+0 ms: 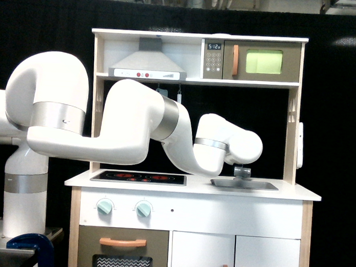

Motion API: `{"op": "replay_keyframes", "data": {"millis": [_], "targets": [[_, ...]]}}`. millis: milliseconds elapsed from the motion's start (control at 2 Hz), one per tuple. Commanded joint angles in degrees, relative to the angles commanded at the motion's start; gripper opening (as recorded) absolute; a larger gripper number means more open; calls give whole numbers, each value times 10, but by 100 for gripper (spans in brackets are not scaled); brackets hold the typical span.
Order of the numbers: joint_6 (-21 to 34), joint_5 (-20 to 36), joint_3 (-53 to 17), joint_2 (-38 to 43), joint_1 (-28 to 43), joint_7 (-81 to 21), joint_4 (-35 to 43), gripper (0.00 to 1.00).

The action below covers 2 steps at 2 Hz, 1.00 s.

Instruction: Turn on the faucet

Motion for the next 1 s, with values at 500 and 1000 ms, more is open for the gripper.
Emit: {"op": "replay_keyframes", "data": {"millis": [500,1000], "targets": [[28,-20,-5,-15,14,11,45,100],[42,-38,-1,-25,-8,19,39,100]]}}
